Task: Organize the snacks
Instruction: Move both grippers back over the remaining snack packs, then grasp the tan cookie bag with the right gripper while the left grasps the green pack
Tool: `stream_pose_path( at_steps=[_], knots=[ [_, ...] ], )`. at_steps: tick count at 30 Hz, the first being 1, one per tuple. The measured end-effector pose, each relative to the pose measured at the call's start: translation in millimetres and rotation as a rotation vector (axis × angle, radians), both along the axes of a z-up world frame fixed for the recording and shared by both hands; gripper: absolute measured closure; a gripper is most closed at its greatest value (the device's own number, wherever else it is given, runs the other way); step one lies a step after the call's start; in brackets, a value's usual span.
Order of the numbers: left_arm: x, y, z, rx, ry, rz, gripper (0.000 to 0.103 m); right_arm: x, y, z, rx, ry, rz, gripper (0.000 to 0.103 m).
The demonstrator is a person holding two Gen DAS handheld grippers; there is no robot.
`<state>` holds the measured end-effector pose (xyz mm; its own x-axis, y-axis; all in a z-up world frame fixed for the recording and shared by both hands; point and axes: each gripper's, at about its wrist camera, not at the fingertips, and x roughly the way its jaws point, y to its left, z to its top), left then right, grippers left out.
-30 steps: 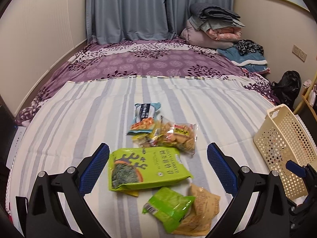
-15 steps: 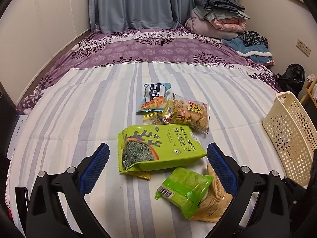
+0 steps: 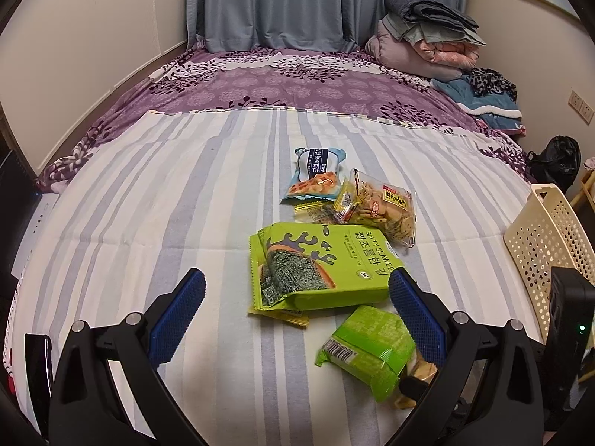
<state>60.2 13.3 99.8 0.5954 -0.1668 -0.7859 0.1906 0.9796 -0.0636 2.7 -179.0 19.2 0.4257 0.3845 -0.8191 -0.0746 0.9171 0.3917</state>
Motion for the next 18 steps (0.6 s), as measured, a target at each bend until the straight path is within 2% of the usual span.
stream_pose_path(
  at_steps=[10, 18],
  knots=[
    [-2.3, 4.0, -10.2, 0.003, 0.025, 0.005, 0.003, 1.5, -5.5, -2.7, -0.177, -0.048, 0.018, 0.005],
    [-9.7, -6.4, -24.8, 0.023, 0.063, -0.029, 0.003, 1.7, -38.4, -1.6, -0.217, -0.058, -0.05, 0.005]
  ],
)
